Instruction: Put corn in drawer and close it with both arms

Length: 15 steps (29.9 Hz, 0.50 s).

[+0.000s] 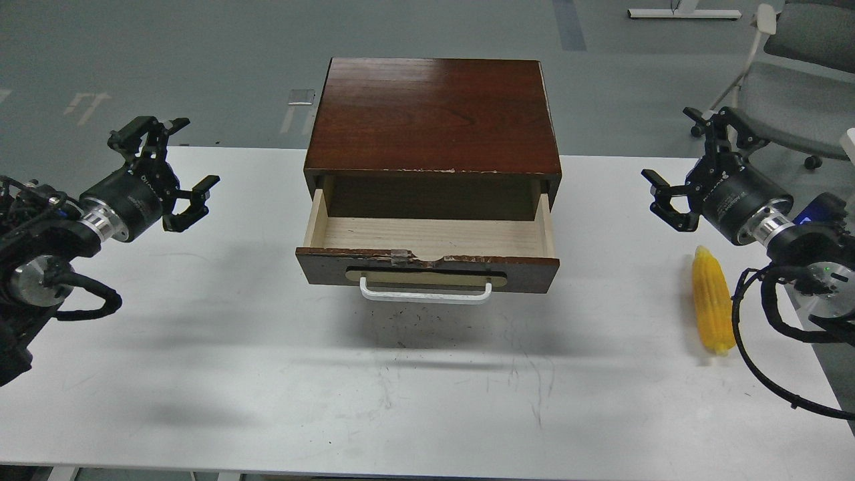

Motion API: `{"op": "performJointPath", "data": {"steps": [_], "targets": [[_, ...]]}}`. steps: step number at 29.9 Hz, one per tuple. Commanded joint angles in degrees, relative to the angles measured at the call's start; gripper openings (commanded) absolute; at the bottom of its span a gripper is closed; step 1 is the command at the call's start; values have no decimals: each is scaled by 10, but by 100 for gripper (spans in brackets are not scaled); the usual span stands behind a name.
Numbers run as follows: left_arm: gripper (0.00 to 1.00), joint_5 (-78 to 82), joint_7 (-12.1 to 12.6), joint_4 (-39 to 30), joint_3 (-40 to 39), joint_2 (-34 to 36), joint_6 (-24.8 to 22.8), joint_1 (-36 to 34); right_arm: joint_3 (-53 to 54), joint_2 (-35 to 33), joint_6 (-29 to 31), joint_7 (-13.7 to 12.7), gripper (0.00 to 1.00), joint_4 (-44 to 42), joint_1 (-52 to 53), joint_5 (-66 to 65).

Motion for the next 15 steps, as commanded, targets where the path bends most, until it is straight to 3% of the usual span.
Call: {"op": "performJointPath", "data": {"steps": [1, 9, 15], "targets": [[98, -2, 0, -3, -1, 4, 0, 0, 0, -2, -2, 1, 100, 0, -1, 0], [98, -2, -1, -16, -4, 6, 5, 0, 23, -35, -3, 1, 100, 5, 0, 1], [98, -2, -1, -65, -3, 14, 16, 1, 19, -34, -4, 2, 100, 6, -2, 0]]}}
